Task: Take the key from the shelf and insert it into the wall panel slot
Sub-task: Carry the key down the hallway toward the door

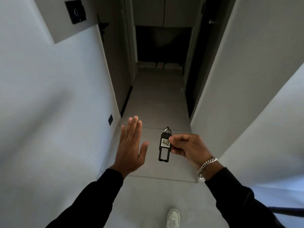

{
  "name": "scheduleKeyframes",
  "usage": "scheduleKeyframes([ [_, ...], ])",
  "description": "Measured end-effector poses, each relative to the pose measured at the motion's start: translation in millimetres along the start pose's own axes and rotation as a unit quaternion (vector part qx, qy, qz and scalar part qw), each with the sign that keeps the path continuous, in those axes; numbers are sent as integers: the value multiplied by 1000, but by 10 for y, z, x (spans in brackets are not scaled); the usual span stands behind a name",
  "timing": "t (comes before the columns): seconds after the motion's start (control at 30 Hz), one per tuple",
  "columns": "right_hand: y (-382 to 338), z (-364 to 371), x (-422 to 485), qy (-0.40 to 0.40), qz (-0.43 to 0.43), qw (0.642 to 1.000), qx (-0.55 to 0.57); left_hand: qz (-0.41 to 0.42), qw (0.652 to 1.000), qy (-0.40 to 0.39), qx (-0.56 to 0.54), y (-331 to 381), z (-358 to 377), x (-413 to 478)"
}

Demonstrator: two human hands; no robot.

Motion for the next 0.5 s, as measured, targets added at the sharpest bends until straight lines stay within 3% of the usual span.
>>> scheduleKeyframes([
  [0.27,-520,-370,1142,-15,7,1000,23,-26,999,10,17,-163,484,1227],
  [0.5,-894,-430,2305,-40,15,999,18,-57,995,77,-9,-565,743,2256],
])
Point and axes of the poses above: each hand's wrist, its own x-axis towards the middle knuckle, its own z-axis out of the palm, y = z × x, the point moved 1 cm from there along x, towards the middle knuckle, and after that the axes turned 4 degrees about -x, right-handed, at the moved point
